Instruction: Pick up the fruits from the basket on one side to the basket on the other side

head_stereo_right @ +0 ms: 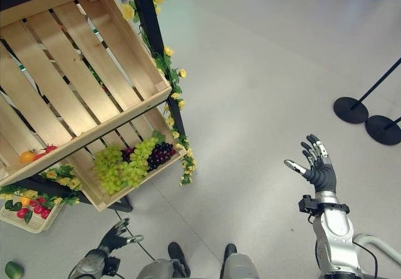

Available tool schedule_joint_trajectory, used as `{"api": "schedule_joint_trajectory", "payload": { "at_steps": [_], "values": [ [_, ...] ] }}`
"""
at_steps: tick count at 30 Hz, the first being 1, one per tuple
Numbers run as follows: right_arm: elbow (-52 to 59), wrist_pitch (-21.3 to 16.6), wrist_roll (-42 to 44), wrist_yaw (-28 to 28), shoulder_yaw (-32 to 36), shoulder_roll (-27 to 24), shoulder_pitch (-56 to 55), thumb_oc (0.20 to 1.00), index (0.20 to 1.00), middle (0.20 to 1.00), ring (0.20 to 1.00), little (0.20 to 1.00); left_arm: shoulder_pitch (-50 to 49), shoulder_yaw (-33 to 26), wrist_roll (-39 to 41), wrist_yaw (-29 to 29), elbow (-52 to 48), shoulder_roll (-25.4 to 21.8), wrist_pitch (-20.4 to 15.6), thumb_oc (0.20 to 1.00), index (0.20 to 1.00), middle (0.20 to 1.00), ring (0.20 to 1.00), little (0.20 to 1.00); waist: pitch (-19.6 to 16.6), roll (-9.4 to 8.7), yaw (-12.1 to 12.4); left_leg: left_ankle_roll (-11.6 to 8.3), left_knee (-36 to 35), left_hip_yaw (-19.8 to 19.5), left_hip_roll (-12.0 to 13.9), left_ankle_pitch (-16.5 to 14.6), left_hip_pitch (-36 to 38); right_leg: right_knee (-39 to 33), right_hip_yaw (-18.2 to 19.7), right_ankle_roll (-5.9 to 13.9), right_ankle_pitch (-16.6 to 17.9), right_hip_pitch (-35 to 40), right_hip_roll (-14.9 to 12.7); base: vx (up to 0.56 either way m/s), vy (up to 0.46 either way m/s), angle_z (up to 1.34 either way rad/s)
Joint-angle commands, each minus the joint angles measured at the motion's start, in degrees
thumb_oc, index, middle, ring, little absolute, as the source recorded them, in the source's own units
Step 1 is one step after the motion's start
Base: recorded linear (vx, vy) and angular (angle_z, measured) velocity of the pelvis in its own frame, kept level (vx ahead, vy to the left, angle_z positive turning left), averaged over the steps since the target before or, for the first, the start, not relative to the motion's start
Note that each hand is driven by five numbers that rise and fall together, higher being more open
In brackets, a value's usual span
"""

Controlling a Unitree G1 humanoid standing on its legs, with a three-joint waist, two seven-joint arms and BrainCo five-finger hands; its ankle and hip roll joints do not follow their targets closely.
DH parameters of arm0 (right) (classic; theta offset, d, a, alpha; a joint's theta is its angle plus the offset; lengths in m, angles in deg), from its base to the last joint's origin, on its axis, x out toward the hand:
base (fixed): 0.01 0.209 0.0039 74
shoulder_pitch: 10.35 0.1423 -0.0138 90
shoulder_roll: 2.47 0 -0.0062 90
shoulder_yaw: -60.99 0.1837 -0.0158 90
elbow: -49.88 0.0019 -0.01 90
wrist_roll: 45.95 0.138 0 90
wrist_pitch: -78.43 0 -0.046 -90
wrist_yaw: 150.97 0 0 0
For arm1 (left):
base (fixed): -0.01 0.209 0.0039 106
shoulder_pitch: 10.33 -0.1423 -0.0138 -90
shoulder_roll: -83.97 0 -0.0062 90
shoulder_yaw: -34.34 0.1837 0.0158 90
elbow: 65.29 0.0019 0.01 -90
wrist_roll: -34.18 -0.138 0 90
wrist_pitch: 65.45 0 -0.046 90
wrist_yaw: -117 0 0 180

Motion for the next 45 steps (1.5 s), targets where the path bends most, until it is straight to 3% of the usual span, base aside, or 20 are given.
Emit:
{"api": "schedule_joint_trajectory", "payload": {
  "at_steps": [1, 7, 12, 16, 17, 18, 21, 24, 25, 26, 27, 28, 35, 40, 43, 44, 45],
  "values": [
    [4.26, -2.07, 1.2, 0.3, 2.06, -0.05, 1.21, 1.0, 1.0, 1.0, 1.0, 1.0, 1.54, 1.87, 1.7, 3.01, -6.67, -1.88, -2.23, 1.0, 1.0, 1.0, 1.0, 1.0, -1.08, -0.94, -0.57, -1.37, 3.85, -0.3, 2.38, -0.97, -0.46, 3.68, -1.14, 2.81, -0.17, -1.48, -1.0, -0.09, -0.027, -0.05],
    [4.29, -2.19, 1.17, 0.48, 2.24, 0.23, 0.79, 1.0, 1.0, 1.0, 1.0, 1.0, 1.05, 5.15, 6.43, 7.11, -22.83, -6.16, -4.15, 1.0, 1.0, 1.0, 1.0, 1.0, -0.95, -0.93, -0.96, -1.35, 3.67, -0.24, 2.33, -1.1, -0.29, 3.72, -1.03, 2.96, -0.1, -1.72, -1.1, 0.0, 0.0, 0.0],
    [4.59, -2.6, 1.1, 0.69, 2.04, 0.47, 0.06, 1.0, 1.0, 1.0, 1.0, 1.0, 0.36, 4.36, 16.03, 9.63, -36.68, -7.99, -4.99, 1.0, 1.0, 1.0, 1.0, 1.0, -1.23, -0.93, -1.44, -1.31, 3.77, 0.2, 2.38, -1.26, 0.05, 3.76, -0.46, 2.95, 0.03, -1.87, -1.04, 0.0, 0.0, 0.0],
    [4.63, -2.86, 0.73, 0.39, 2.09, 0.51, -0.14, 1.0, 1.0, 1.0, 1.0, 1.0, -0.1, 2.85, 21.28, 9.96, -41.07, -7.52, -4.96, 1.0, 1.0, 1.0, 1.0, 1.0, -1.43, -0.99, -1.64, -1.36, 3.67, 0.58, 2.51, -1.31, 0.43, 3.5, -0.21, 2.96, 0.24, -1.82, -1.03, 0.01, -0.011, -0.06],
    [4.67, -2.85, 0.61, 0.42, 2.15, 0.59, -0.31, 1.0, 1.0, 1.0, 1.0, 1.0, -0.29, 1.96, 22.6, 9.95, -43.52, -7.48, -5.32, 1.0, 1.0, 1.0, 1.0, 1.0, -1.79, -0.97, -1.7, -1.98, 3.81, -0.42, 2.31, -2.62, 1.09, 3.5, 0.6, 3.37, -0.8, -1.25, -1.0, -0.01, -0.017, -0.06],
    [4.72, -2.86, 0.61, 0.43, 2.09, 0.58, -0.31, 1.0, 1.0, 1.0, 1.0, 1.0, -0.4, 1.84, 22.64, 9.96, -43.68, -7.51, -5.26, 1.0, 1.0, 1.0, 1.0, 1.0, -1.55, -1.05, -1.76, -1.4, 3.85, 0.74, 2.58, -1.44, 0.69, 3.35, -0.11, 2.91, 0.22, -1.63, -1.02, 0.0, -0.018, -0.08],
    [4.79, -3.06, 0.67, 0.42, 2.26, 0.66, -0.64, 1.0, 1.0, 1.0, 1.0, 1.0, -0.76, -0.12, 25.43, 9.84, -46.78, -7.09, -5.86, 1.0, 1.0, 1.0, 1.0, 1.0, -1.99, -0.98, -1.75, -2.16, 3.62, -0.08, 2.38, -2.52, 1.43, 2.91, 0.64, 3.33, -0.65, -0.92, -0.81, 0.0, -0.018, -0.08],
    [4.82, -3.22, 0.58, 0.52, 2.26, 0.69, -0.78, 1.0, 1.0, 1.0, 1.0, 1.0, -0.8, -1.74, 27.16, 9.43, -49.12, -6.53, -6.39, 1.0, 1.0, 1.0, 1.0, 1.0, -2.06, -1.08, -1.85, -1.7, 3.46, 1.1, 2.68, -1.23, 1.22, 2.51, 0.0, 2.77, 0.44, -1.15, -0.71, 0.0, -0.019, -0.11],
    [4.78, -3.21, 0.56, 0.51, 2.28, 0.7, -0.79, 1.0, 1.0, 1.0, 1.0, 1.0, -0.81, -1.71, 27.17, 9.45, -49.11, -6.53, -6.37, 1.0, 1.0, 1.0, 1.0, 1.0, -2.29, -1.0, -1.82, -2.29, 3.42, -0.05, 2.42, -2.42, 1.66, 2.65, 0.72, 3.23, -0.59, -0.73, -0.68, 0.01, -0.017, -0.04],
    [4.87, -3.28, 0.69, 0.52, 2.29, 0.86, -0.8, 1.0, 1.0, 1.0, 1.0, 1.0, -0.56, -2.64, 28.02, 9.18, -50.52, -6.23, -6.78, 1.0, 1.0, 1.0, 1.0, 1.0, -2.17, -1.04, -1.92, -1.77, 3.36, 1.03, 2.72, -1.15, 1.33, 2.27, 0.04, 2.72, 0.45, -0.94, -0.63, 0.08, -0.002, 0.01],
    [4.74, -3.3, 0.6, 0.43, 2.31, 0.9, -0.76, 1.0, 1.0, 1.0, 1.0, 1.0, -0.51, -2.94, 28.44, 9.13, -51.12, -6.03, -6.82, 1.0, 1.0, 1.0, 1.0, 1.0, -2.4, -0.96, -1.92, -2.42, 3.2, -0.14, 2.46, -2.24, 1.87, 2.32, 0.68, 3.16, -0.56, -0.44, -0.56, -0.08, -0.039, 0.01],
    [4.88, -3.33, 0.63, 0.4, 2.27, 0.97, -0.7, 1.0, 1.0, 1.0, 1.0, 1.0, -0.33, -3.32, 28.74, 8.96, -51.93, -5.82, -7.05, 1.0, 1.0, 1.0, 1.0, 1.0, -2.2, -1.04, -1.97, -1.91, 3.13, 0.97, 2.7, -0.96, 1.48, 2.14, -0.07, 2.71, 0.5, -0.85, -0.54, 0.0, 0.0, 0.0],
    [5.28, -3.93, 1.75, 0.25, 2.53, 1.15, -0.95, 1.0, 1.0, 1.0, 1.0, 1.0, 0.58, -3.68, 28.91, 8.52, -54.01, -5.58, -7.87, 1.0, 1.0, 1.0, 1.0, 1.0, -2.57, -0.94, -2.25, -2.16, 2.62, 0.75, 2.81, -0.48, 1.77, 2.08, 0.08, 2.44, 0.52, -0.64, -0.1, -0.01, -0.018, 0.0],
    [6.01, -4.04, 2.26, 0.16, 2.45, 1.15, -1.02, 1.0, 1.0, 1.0, 1.0, 1.0, 2.05, -2.54, 26.47, 7.34, -52.12, -5.81, -8.07, 1.0, 1.0, 1.0, 1.0, 1.0, -2.59, -1.28, -3.14, -2.79, 4.56, 1.57, 4.83, -0.49, 2.26, 3.65, 1.15, 1.6, -0.54, -0.72, 1.26, 0.0, -0.087, -0.02],
    [6.82, -4.16, 3.03, 0.63, 2.32, 1.29, -1.14, 1.0, 1.0, 1.0, 1.0, 1.0, 2.21, -2.61, 25.62, 6.77, -51.52, -5.91, -8.02, 1.0, 1.0, 1.0, 1.0, 1.0, -2.67, -2.09, -3.5, -4.0, 8.52, 0.49, 6.51, -2.07, 2.0, 4.53, 2.95, 1.05, -2.33, -0.09, 2.62, 0.06, -0.196, -0.09],
    [7.39, -4.43, 4.06, 0.84, 1.94, 1.57, -1.26, 1.0, 1.0, 1.0, 1.0, 1.0, 2.49, -2.5, 24.71, 5.99, -51.01, -6.14, -8.17, 1.0, 1.0, 1.0, 1.0, 1.0, -2.04, -3.04, -3.26, -5.26, 15.56, -0.8, 9.92, -1.31, 0.35, 4.74, 4.63, -0.74, -3.4, 1.13, 4.94, 0.03, -0.19, -0.33],
    [7.39, -4.43, 4.07, 0.84, 1.95, 1.58, -1.26, 1.0, 1.0, 1.0, 1.0, 1.0, 2.51, -2.49, 24.7, 5.98, -51.01, -6.14, -8.17, 1.0, 1.0, 1.0, 1.0, 1.0, -2.01, -2.98, -3.24, -5.31, 15.73, -0.84, 10.04, -1.39, 0.28, 4.72, 4.62, -0.78, -3.39, 1.15, 5.03, -0.04, -0.332, -0.76]
  ]
}}
